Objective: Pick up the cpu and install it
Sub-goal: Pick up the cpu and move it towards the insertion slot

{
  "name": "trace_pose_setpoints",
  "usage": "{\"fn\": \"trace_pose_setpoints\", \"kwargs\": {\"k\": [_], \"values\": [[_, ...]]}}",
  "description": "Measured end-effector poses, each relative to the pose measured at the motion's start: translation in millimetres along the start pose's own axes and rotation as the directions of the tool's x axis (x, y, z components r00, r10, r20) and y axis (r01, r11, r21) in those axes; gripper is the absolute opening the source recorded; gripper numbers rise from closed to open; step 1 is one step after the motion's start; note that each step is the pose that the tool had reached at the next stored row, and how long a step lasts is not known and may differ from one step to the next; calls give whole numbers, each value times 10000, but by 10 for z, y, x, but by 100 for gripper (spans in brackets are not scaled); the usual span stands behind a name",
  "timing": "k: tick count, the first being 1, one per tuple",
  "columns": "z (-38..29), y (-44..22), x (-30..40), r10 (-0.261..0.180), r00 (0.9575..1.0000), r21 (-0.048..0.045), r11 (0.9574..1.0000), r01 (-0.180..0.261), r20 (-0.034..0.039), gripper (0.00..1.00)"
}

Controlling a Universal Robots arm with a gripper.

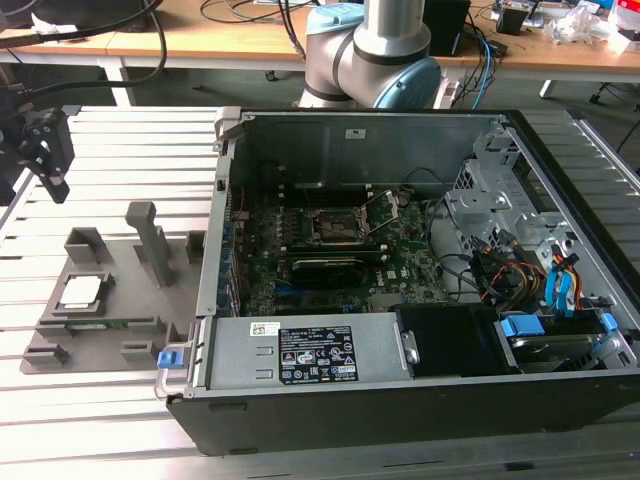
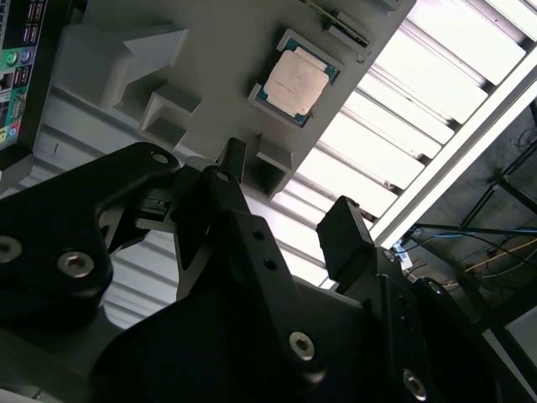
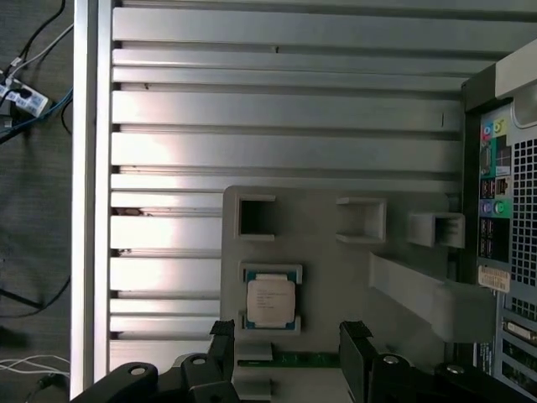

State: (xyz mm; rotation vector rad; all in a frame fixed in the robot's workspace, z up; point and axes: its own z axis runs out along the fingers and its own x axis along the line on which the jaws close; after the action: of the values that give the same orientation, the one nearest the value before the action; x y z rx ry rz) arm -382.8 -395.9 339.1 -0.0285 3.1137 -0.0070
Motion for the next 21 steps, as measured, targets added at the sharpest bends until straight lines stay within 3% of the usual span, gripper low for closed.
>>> {"fn": "trace_pose_setpoints", "kwargs": {"k": [21], "values": [[181,1,5,0,10000,0,10000,0,0,62]]}}
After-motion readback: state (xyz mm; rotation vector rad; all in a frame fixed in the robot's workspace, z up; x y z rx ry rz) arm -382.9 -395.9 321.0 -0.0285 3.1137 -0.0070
